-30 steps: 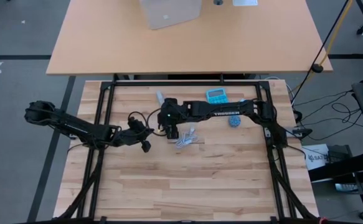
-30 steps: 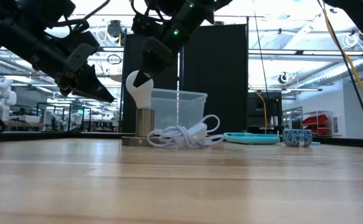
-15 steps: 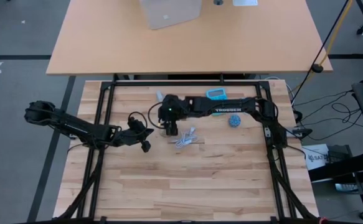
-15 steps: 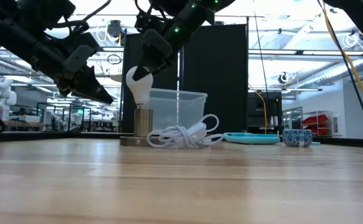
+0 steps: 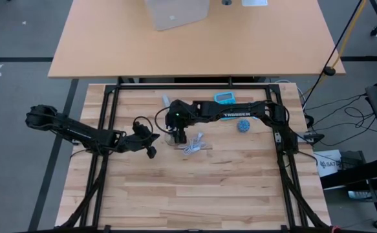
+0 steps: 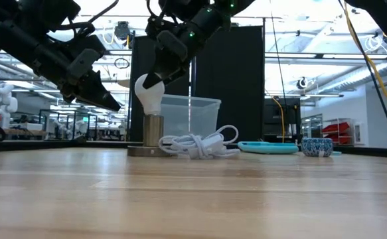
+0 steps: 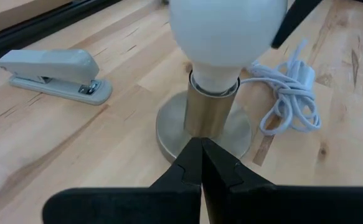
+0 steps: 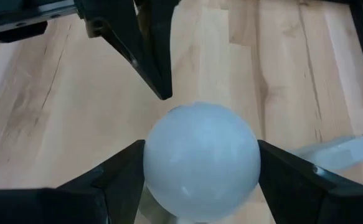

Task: Screw lightbulb
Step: Insert the white lightbulb into the desk lamp

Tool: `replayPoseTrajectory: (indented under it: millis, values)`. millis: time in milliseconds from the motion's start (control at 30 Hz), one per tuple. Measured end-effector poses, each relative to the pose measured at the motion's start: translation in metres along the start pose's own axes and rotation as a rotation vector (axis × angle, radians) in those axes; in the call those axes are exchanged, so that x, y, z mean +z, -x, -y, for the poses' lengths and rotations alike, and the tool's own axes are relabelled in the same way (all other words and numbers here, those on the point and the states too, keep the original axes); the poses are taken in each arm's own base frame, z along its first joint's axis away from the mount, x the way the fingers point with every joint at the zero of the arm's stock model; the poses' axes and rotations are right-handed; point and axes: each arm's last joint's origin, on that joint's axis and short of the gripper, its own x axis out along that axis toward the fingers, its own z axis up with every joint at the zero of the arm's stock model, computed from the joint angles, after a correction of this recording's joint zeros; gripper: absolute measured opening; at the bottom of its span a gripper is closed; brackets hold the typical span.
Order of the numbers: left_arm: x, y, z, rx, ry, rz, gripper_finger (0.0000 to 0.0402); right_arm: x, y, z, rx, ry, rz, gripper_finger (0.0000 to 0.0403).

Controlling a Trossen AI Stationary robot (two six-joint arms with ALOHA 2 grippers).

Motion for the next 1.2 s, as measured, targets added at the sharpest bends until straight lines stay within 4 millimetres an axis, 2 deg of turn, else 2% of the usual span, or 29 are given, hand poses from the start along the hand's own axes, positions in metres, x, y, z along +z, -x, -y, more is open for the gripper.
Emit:
replayPoseTrajectory:
  millis: [500, 1200]
  values:
    - [0.0, 0.0, 0.0, -0.001, 0.001, 0.001, 0.0, -0.003, -0.01, -0.003, 0.061, 0.019, 0.123, 0.0267]
    - [-0.003, 0.001, -0.003, 0.028, 0.006, -0.022, 0.0, 0.005, -0.011, -0.001, 0.025, 0.091, 0.207, 0.0268]
